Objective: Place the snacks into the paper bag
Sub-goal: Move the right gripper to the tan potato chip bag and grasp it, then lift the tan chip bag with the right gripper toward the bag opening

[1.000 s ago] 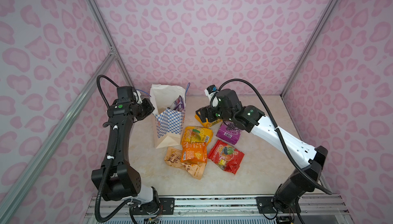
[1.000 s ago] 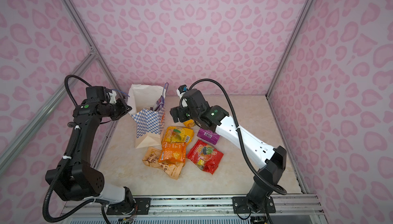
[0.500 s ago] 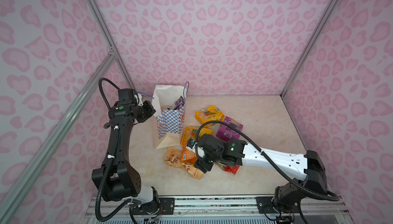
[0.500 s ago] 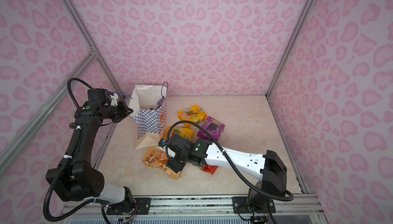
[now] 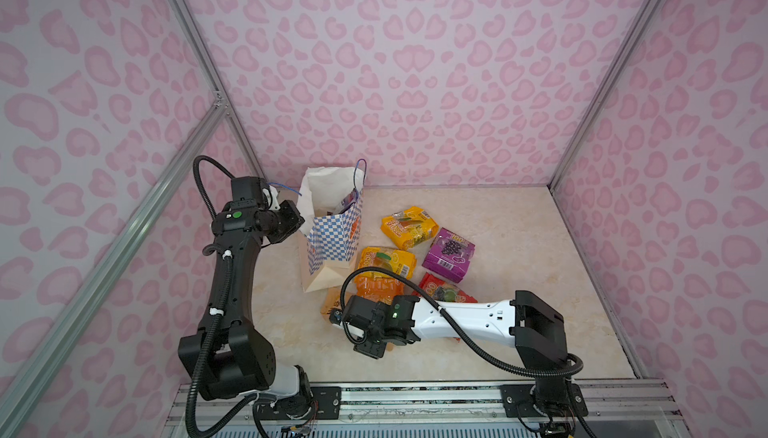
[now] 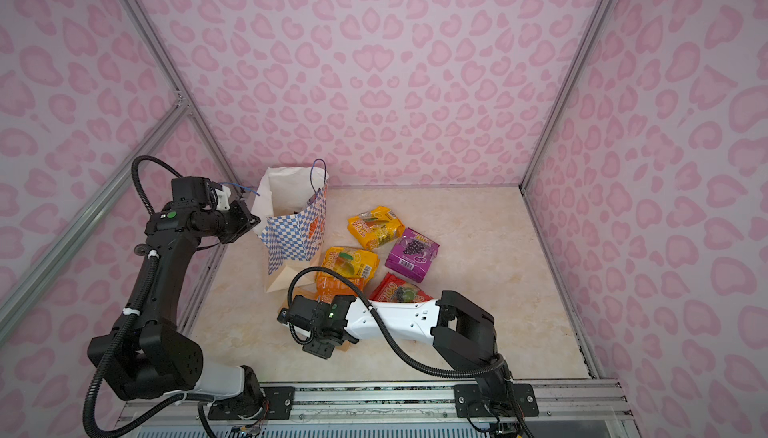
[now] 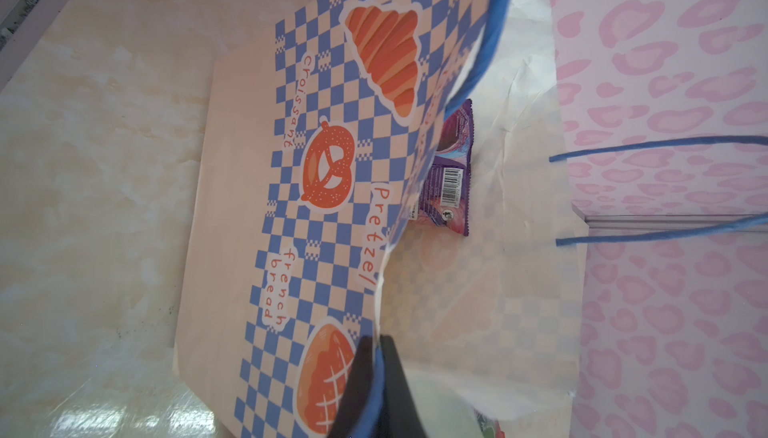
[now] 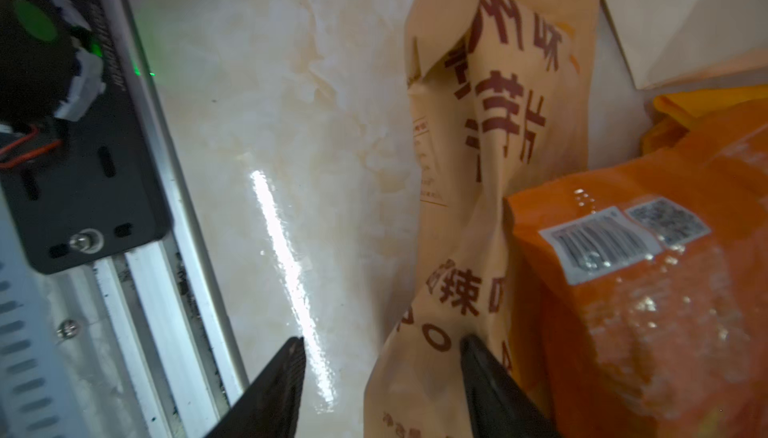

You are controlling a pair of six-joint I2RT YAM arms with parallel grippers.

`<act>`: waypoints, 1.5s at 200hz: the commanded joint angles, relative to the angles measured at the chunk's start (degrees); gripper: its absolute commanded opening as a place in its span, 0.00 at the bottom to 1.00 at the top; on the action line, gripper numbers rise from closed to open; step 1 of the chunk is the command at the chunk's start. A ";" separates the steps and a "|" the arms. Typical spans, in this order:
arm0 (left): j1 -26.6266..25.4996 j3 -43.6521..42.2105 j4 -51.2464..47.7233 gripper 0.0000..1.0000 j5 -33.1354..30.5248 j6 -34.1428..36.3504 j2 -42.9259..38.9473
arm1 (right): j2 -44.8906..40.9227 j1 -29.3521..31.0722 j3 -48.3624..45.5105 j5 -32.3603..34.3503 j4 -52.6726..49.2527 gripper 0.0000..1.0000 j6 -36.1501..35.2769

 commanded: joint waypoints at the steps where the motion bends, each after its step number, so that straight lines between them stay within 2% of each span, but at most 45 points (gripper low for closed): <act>1: 0.09 -0.14 1.23 0.05 -0.71 0.53 -0.74 | 2.06 -0.36 -0.56 4.26 2.24 0.60 0.91; 43: 0.12 0.30 1.22 0.05 -0.77 0.40 -1.00 | 5.74 -0.47 -0.04 10.83 4.27 0.49 1.11; 80: 0.18 -0.28 0.84 0.05 -2.04 0.61 -1.14 | 2.59 -0.73 -3.11 18.41 6.35 0.40 0.45; 101: 0.18 -1.25 1.31 0.05 -2.21 0.26 -1.35 | 3.88 -0.88 -2.78 19.73 5.64 0.25 -1.20; 118: 0.18 -1.39 1.44 0.05 -2.06 0.18 -1.25 | 2.81 -1.17 -4.96 18.50 7.92 0.09 -1.63; 132: 0.18 -1.41 1.41 0.05 -1.63 0.25 -0.98 | 1.58 -2.67 -6.50 17.28 9.23 0.00 -0.97; 167: -0.63 -1.89 1.61 0.05 0.32 0.78 -0.19 | -2.31 -9.43 -9.87 16.81 10.88 0.00 0.57; 202: -4.70 -1.45 1.95 0.05 1.63 1.27 1.55 | -5.32 -19.64 -14.15 15.51 13.95 0.00 2.75; 236: -8.56 -0.69 3.39 0.05 3.57 0.40 2.83 | -5.70 -25.31 -12.34 19.53 13.07 0.00 6.14; 258: -8.94 0.32 3.38 0.04 5.39 -0.17 2.78 | -8.55 -26.10 -11.89 18.43 12.74 0.00 6.48; 282: -8.12 2.84 1.02 0.04 2.84 0.08 -0.03 | -13.68 -25.10 -10.95 13.39 11.07 0.00 6.69; 300: -7.26 4.23 -1.13 0.06 -1.77 0.98 -2.80 | -18.52 -23.40 -9.78 10.49 9.53 0.00 7.53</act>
